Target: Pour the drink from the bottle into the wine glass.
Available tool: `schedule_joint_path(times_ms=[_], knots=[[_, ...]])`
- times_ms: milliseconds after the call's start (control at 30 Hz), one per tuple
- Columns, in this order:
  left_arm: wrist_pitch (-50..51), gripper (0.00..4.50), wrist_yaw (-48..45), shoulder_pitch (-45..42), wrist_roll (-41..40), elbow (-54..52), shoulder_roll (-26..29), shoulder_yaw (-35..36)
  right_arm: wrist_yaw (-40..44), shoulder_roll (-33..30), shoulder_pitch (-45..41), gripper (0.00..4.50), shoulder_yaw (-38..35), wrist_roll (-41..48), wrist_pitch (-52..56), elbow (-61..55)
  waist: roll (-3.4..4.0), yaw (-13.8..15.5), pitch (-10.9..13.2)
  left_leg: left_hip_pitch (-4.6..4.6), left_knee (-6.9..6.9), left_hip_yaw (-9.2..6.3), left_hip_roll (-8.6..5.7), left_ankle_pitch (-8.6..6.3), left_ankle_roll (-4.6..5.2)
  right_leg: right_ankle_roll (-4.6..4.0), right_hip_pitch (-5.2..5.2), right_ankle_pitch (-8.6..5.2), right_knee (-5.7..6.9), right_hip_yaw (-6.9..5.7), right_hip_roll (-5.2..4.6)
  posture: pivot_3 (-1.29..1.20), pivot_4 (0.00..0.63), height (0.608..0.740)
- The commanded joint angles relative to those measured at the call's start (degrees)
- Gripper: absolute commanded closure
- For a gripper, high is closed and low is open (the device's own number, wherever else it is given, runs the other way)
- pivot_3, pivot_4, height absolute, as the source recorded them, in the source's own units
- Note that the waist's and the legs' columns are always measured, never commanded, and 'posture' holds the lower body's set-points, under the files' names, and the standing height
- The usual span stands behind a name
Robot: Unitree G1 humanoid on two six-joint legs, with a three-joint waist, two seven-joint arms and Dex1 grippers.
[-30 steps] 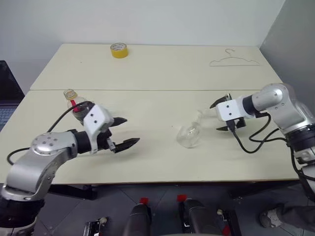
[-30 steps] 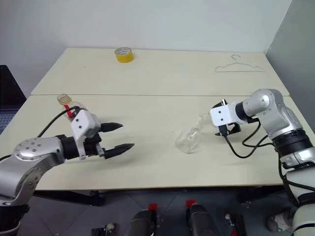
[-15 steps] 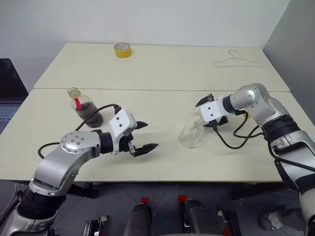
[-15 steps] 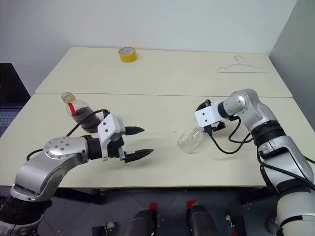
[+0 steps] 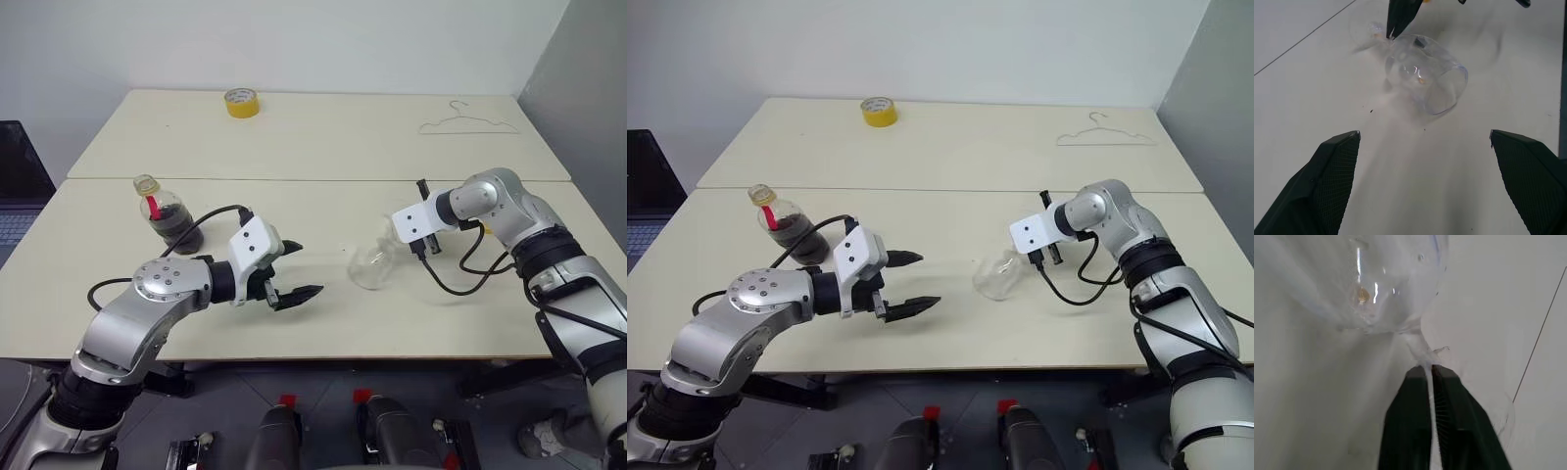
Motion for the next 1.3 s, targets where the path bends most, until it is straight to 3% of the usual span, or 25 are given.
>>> schedule_joint_path(times_ms=[33, 167, 300, 467, 733, 1033, 1133, 1300], knots=[[-1.4, 0.0, -0.4, -0.8, 0.8, -0.6, -0.2, 0.7, -0.4, -0.2, -0.4, 4.48, -0.8, 0.5, -0.5, -1.1, 0.0, 0.0, 0.0, -0.01, 0.04, 0.0, 0.0, 0.0, 0.0, 0.01, 0.0, 0.0, 0.0, 0.0, 0.0, 0.0, 0.15, 0.74], [-1.5, 0.0, -0.7, -0.9, 1.0, -0.3, -0.6, 0.9, -0.6, -0.4, -0.1, 4.48, -0.7, 0.3, -0.4, -1.4, 0.0, 0.0, 0.0, -0.02, 0.11, 0.01, 0.0, 0.0, 0.0, 0.03, 0.03, 0.02, 0.01, 0.01, 0.0, 0.0, 0.15, 0.74], [-1.7, 0.0, -0.9, -0.6, 1.5, -0.1, -0.6, 1.1, 6.4, -2.6, 0.6, 4.48, -0.9, 2.4, 1.6, -5.1, 0.0, 0.0, 0.0, -0.02, 0.11, -0.01, 0.0, 0.0, 0.0, 0.03, 0.03, 0.02, 0.01, -0.01, 0.0, 0.0, 0.15, 0.74], [-2.3, 0.0, -1.1, -0.3, 1.9, 0.5, -0.4, 1.4, 13.2, -4.4, 0.4, 2.86, -1.7, 5.1, 4.5, -9.6, 0.0, 0.0, 0.0, -0.03, 0.11, -0.01, 0.0, 0.0, 0.0, 0.03, 0.02, 0.02, 0.01, -0.01, 0.0, 0.0, 0.15, 0.74], [-2.9, 0.0, -1.2, -0.5, 2.5, 1.5, -0.6, 1.5, 13.6, -2.8, -1.6, 0.03, -0.6, 4.6, 3.3, -8.3, 0.0, 0.0, 0.0, -0.02, 0.15, -0.01, 0.02, 0.0, 0.0, 0.03, 0.03, 0.02, 0.03, -0.02, 0.01, 0.0, 0.15, 0.74], [-2.9, 0.0, -0.6, 0.1, 2.7, 0.7, -0.9, 1.7, 1.4, 2.4, -6.9, 0.03, 5.1, -4.9, -8.2, 5.6, 0.0, -0.1, 0.0, -0.04, 0.15, -0.01, 0.02, 0.0, 0.0, 0.03, 0.02, 0.02, 0.03, -0.01, 0.01, 0.0, 0.15, 0.74], [-2.8, 0.0, 0.0, 0.4, 2.8, 0.3, -1.1, 1.9, 0.8, 3.4, -8.4, 0.64, 6.2, -6.0, -9.9, 9.5, 0.0, -0.1, 0.0, -0.04, 0.15, 0.0, 0.01, 0.0, 0.0, 0.03, 0.01, 0.02, 0.02, -0.01, 0.0, 0.0, 0.15, 0.74], [-2.8, 0.0, 0.3, 1.3, 2.9, -0.1, -0.8, 2.6, -0.8, 3.9, -9.2, 2.46, 6.7, -6.9, -11.5, 12.6, 0.0, -0.1, 0.0, -0.05, 0.14, -0.02, 0.01, 0.0, 0.0, 0.02, 0.01, 0.02, 0.02, -0.02, 0.0, 0.0, 0.15, 0.74]])
